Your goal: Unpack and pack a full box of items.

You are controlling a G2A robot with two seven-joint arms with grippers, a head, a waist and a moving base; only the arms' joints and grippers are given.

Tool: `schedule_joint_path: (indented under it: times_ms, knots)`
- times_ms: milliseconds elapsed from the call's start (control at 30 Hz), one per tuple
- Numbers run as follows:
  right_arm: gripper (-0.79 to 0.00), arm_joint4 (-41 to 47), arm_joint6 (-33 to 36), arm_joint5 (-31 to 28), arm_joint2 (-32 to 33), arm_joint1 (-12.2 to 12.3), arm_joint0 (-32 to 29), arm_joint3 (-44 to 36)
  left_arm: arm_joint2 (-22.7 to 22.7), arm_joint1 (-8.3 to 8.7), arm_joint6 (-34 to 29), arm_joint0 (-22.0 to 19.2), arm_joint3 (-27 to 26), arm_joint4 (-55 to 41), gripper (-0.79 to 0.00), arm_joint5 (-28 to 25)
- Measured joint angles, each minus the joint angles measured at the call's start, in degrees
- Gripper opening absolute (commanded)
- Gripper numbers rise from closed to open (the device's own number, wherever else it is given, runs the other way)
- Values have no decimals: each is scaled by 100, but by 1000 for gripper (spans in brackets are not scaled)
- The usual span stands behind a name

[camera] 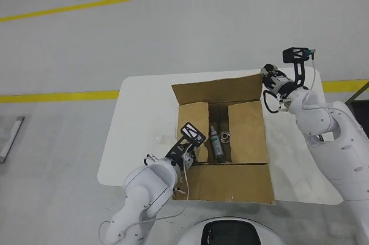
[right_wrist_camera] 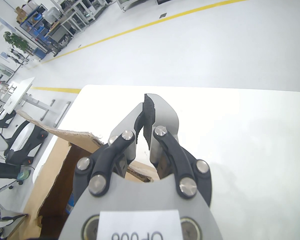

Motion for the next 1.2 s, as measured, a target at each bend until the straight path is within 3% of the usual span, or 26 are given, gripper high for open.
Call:
schedule_joint_path:
  times_ms: [467, 500, 533, 600, 633, 667, 867, 1033, 1200]
  knots:
    - [-785, -481, 104, -477, 434, 137, -970, -877, -59, 29, 43, 17, 43, 153, -785, -31]
    - [-785, -564, 140, -562, 471, 153, -1052, -953, -63, 30, 51, 15, 44, 157, -686, -34]
    - [-785, -635, 163, -631, 496, 166, -1113, -1014, -68, 31, 56, 12, 44, 157, -650, -32]
    - [-785, -807, 135, -832, 551, 194, -1268, -1167, -82, 31, 67, -7, 65, 112, -680, -26]
    - [-785, -904, 113, -888, 580, 207, -1337, -1213, -88, 31, 70, -21, 83, 94, -785, -30]
    - [-785, -1007, 96, -886, 614, 216, -1397, -1246, -93, 31, 75, -33, 102, 83, -785, -38]
    - [-785, -740, -204, -75, 939, 191, -1479, -1348, -86, 38, 88, -27, 150, 83, -785, -62]
    - [-785, -178, -228, 998, 778, 71, -959, -904, -121, 35, 16, 8, 146, -80, -785, 75]
    - [-785, 459, -236, 1038, 370, -55, -270, -475, -97, 48, 56, 40, 104, -1, -785, 10]
